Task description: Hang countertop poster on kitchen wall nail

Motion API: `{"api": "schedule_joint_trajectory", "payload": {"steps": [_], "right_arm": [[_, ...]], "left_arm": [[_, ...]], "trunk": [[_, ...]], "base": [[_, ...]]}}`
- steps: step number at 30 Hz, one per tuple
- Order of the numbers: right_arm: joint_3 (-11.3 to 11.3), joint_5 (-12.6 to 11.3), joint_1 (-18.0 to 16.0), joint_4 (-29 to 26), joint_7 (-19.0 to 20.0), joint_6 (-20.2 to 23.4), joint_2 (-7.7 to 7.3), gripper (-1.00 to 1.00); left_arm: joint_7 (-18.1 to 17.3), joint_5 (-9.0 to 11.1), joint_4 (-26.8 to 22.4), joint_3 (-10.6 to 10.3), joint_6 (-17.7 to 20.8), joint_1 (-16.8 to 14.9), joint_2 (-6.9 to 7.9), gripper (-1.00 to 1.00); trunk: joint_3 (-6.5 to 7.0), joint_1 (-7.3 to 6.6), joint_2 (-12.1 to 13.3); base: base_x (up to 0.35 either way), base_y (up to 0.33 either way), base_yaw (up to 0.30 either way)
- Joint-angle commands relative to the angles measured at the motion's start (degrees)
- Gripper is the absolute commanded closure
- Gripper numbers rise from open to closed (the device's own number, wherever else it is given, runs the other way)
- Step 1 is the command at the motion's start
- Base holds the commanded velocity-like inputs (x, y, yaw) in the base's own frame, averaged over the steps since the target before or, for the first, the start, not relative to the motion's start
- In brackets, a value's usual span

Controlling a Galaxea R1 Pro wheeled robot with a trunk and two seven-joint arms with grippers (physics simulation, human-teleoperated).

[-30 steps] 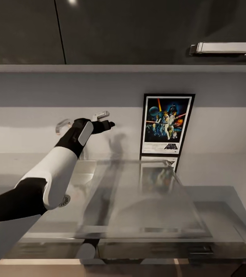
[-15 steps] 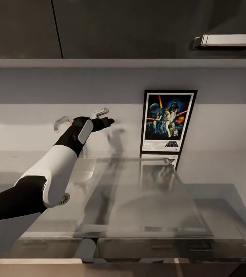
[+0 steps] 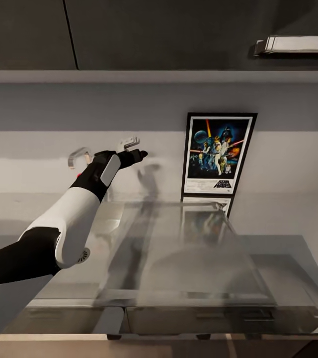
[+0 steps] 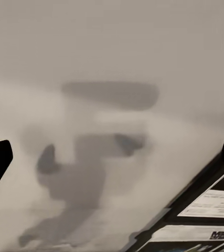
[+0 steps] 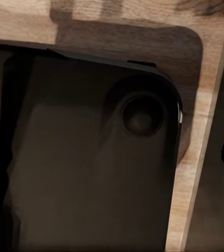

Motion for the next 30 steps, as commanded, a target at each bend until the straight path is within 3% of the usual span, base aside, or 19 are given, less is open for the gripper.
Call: {"api": "schedule_joint_trajectory", "payload": {"steps": [1,23,30], "right_arm": [[0.0,0.5,0.0,0.0,-0.3,-0.1,0.0,-1.0],[0.0,0.5,0.0,0.0,-0.3,-0.1,0.0,-1.0],[0.0,0.5,0.0,0.0,-0.3,-0.1,0.0,-1.0]], "left_arm": [[0.1,0.4,-0.1,0.3,0.4,0.0,-0.06,-1.0],[0.1,0.4,0.0,0.3,0.4,0.0,-0.06,-1.0],[0.1,0.4,0.0,0.4,0.3,0.0,-0.06,-1.0]], "trunk": [[0.13,-0.23,0.4],[4.07,-5.06,9.2],[3.7,-5.06,9.2]], "base": [[0.0,0.0,0.0],[0.0,0.0,0.0],[0.0,0.0,0.0]]}}
